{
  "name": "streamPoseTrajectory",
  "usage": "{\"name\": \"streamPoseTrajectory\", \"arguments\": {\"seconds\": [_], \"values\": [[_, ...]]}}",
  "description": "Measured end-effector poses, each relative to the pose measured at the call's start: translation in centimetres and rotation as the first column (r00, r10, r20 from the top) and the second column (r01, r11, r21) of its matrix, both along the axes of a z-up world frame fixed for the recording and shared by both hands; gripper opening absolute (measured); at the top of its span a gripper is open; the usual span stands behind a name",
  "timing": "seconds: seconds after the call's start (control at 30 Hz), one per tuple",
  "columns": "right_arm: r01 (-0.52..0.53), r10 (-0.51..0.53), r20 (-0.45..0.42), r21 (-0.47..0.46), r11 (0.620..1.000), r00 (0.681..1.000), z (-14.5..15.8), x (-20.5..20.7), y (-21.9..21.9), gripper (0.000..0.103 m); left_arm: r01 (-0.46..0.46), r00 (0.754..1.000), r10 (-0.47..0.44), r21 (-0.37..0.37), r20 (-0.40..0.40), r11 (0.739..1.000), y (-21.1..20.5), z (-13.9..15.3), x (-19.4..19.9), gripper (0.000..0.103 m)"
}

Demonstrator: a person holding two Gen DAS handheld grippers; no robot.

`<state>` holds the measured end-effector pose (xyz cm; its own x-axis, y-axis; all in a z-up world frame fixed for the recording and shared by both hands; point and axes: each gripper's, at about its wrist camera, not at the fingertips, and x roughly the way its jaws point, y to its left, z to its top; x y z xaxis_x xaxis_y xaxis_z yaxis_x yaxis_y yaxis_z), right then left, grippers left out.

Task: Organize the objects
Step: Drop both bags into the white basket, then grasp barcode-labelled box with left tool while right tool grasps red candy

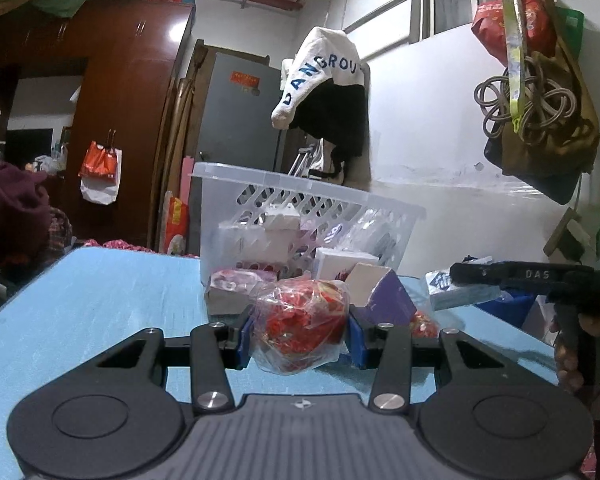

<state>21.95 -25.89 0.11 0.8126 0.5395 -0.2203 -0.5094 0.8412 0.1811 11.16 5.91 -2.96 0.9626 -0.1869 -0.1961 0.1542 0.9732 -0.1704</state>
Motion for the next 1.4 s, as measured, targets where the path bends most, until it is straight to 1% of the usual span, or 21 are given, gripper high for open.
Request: {"name": "streamPoseTrajectory", "arguments": {"seconds": [0.17, 0.23, 0.27, 0.33, 0.43, 0.5, 0.57, 0.63, 0.67, 0.7, 0.73, 0.77, 0.8, 0.87, 0.93, 0.97, 1.03, 1.17, 1.23, 1.33, 1.4], "values": [[-0.007, 0.006, 0.070, 0.014, 1.000, 0.998, 0.1, -1.0, -0.1, 0.044, -0.004, 1.000, 0.004, -0.029, 0.003, 1.000, 0.7, 0.0, -0.1, 0.049], [-0.039, 0.033, 0.087, 0.061, 0.997, 0.996, 0.8, -1.5, -0.4, 0.044, 0.006, 1.000, -0.005, -0.036, 0.021, 0.999, 0.9, 1.1, 0.2, 0.049], [-0.065, 0.055, 0.105, 0.095, 0.993, 0.993, 1.7, -1.9, -0.6, 0.044, 0.008, 0.999, -0.006, -0.038, 0.034, 0.999, 0.9, 2.1, 0.5, 0.049], [-0.050, 0.029, 0.195, 0.102, 0.994, 0.980, 4.1, -2.7, 0.0, 0.044, 0.014, 0.998, -0.011, -0.035, 0.067, 0.999, 0.8, 4.7, 1.9, 0.049], [-0.006, -0.005, 0.273, 0.039, 0.999, 0.962, 8.6, -1.5, 2.5, 0.044, 0.013, 0.997, -0.010, -0.040, 0.071, 0.999, 0.5, 9.3, 5.9, 0.049], [0.018, -0.014, 0.305, -0.012, 1.000, 0.952, 10.7, 1.0, 4.6, 0.044, -0.009, 0.999, 0.010, -0.016, 0.039, 1.000, 0.0, 11.7, 9.5, 0.049], [-0.007, 0.014, 0.251, -0.028, 1.000, 0.968, 11.8, 4.1, 6.1, 0.044, -0.019, 0.999, 0.018, -0.024, -0.033, 1.000, -0.1, 12.7, 13.0, 0.049], [-0.035, 0.041, 0.203, -0.033, 0.999, 0.978, 11.6, 7.0, 7.6, 0.044, -0.054, 0.995, 0.050, -0.046, -0.085, 0.997, 0.3, 12.6, 16.0, 0.052], [-0.030, 0.041, 0.195, -0.057, 0.998, 0.980, 11.4, 7.8, 8.3, 0.046, -0.084, 0.991, 0.079, -0.044, -0.109, 0.995, 0.6, 12.3, 17.3, 0.057], [-0.007, 0.024, 0.203, -0.083, 0.997, 0.979, 10.9, 8.4, 9.1, 0.052, -0.102, 0.986, 0.097, -0.035, -0.135, 0.994, 0.7, 12.1, 18.3, 0.074], [0.014, 0.006, 0.204, -0.095, 0.995, 0.979, 10.6, 8.6, 9.6, 0.063, -0.121, 0.979, 0.115, -0.028, -0.168, 0.992, 0.8, 11.7, 19.1, 0.083], [0.028, -0.008, 0.185, -0.109, 0.994, 0.983, 10.4, 8.8, 9.9, 0.096, -0.133, 0.973, 0.126, -0.026, -0.194, 0.991, 1.0, 11.3, 19.4, 0.083], [0.044, -0.026, 0.163, -0.112, 0.993, 0.986, 10.2, 8.4, 9.6, 0.103, -0.133, 0.970, 0.126, -0.025, -0.206, 0.991, 1.1, 11.1, 19.3, 0.083], [0.032, -0.019, 0.175, -0.067, 0.997, 0.984, 9.9, 6.7, 8.6, 0.103, -0.099, 0.979, 0.096, -0.010, -0.179, 0.995, 1.0, 10.8, 18.0, 0.083], [-0.010, 0.016, 0.151, -0.040, 0.999, 0.988, 9.6, 4.8, 7.0, 0.103, -0.071, 0.989, 0.074, 0.032, -0.128, 0.997, 0.7, 10.6, 15.4, 0.083], [-0.021, 0.026, 0.130, -0.036, 0.999, 0.991, 9.1, 3.6, 6.2, 0.103, -0.068, 0.993, 0.074, 0.067, -0.095, 0.995, 0.3, 10.4, 13.6, 0.085], [-0.066, 0.073, 0.105, -0.062, 0.996, 0.992, 7.5, 1.6, 5.0, 0.103, -0.058, 0.994, 0.069, 0.128, -0.086, 0.990, -0.5, 9.2, 10.3, 0.093], [-0.159, 0.159, -0.014, -0.167, 0.973, 0.987, 3.3, -0.4, 4.9, 0.103, 0.028, 0.993, -0.009, 0.161, -0.117, 0.987, -1.2, 5.8, 5.8, 0.093], [-0.204, 0.193, -0.074, -0.187, 0.961, 0.978, 1.8, -0.2, 5.3, 0.103, 0.063, 0.984, -0.033, 0.167, -0.177, 0.984, -1.4, 4.4, 5.7, 0.093], [-0.230, 0.205, -0.139, -0.190, 0.954, 0.969, 1.0, 0.7, 5.8, 0.102, 0.084, 0.967, -0.032, 0.197, -0.253, 0.977, -1.7, 2.9, 6.9, 0.093], [-0.263, 0.233, -0.162, -0.203, 0.943, 0.959, 1.0, 1.5, 6.3, 0.089, 0.103, 0.963, -0.051, 0.187, -0.266, 0.977, -1.7, 2.7, 7.1, 0.093]]}}
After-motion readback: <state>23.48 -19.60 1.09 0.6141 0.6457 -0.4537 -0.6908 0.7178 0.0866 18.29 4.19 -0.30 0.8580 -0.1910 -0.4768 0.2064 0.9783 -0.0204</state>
